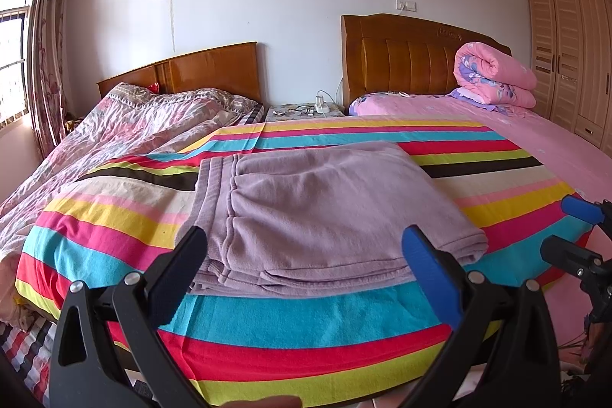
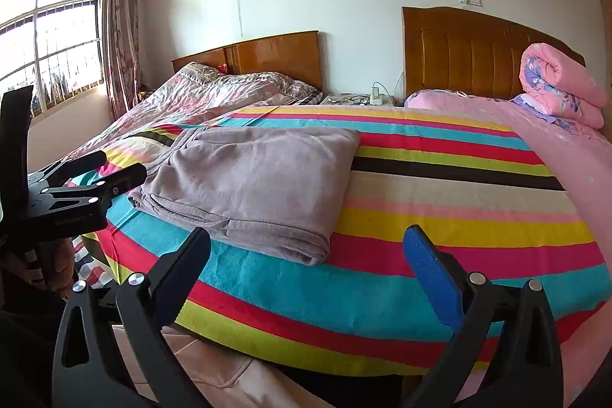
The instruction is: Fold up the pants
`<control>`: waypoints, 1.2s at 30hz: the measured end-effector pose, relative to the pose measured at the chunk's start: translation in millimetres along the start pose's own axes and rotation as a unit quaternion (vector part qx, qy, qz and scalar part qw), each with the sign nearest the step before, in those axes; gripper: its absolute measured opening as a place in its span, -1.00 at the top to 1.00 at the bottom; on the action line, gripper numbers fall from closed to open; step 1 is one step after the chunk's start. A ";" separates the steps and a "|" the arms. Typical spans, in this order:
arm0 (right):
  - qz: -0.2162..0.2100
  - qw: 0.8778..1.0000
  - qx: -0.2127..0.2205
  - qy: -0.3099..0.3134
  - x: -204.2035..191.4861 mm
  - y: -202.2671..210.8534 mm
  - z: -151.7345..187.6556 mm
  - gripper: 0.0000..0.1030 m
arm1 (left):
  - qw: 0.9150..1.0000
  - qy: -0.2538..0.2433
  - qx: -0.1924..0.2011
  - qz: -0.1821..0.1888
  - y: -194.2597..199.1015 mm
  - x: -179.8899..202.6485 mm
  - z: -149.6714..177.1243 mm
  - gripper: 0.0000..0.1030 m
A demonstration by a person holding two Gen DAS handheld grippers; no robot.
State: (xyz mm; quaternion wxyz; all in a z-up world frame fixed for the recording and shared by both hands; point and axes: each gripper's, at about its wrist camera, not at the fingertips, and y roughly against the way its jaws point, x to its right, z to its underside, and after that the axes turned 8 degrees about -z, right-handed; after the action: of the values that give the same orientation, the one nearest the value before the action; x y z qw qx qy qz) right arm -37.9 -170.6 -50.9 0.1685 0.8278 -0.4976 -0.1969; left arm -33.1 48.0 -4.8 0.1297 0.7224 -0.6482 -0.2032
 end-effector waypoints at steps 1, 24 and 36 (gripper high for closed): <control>0.000 1.000 0.000 -0.001 -0.2 -0.1 0.2 -0.90 | 1.000 0.000 -0.001 0.000 -0.5 -0.9 -0.3 -0.97; -0.002 1.000 -0.003 -0.001 -1.0 -2.4 1.1 -0.90 | 1.000 0.005 -0.007 0.000 -3.9 -4.9 1.9 -0.97; -0.002 1.000 -0.003 -0.002 -1.6 -2.4 1.1 -0.90 | 1.000 0.005 -0.008 0.000 -4.7 -6.1 1.5 -0.97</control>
State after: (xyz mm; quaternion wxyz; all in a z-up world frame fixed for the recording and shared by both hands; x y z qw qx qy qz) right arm -37.3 -168.2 -52.7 0.1697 0.8279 -0.4956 -0.2003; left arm -30.1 54.8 -7.5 0.1385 0.7220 -0.6462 -0.2049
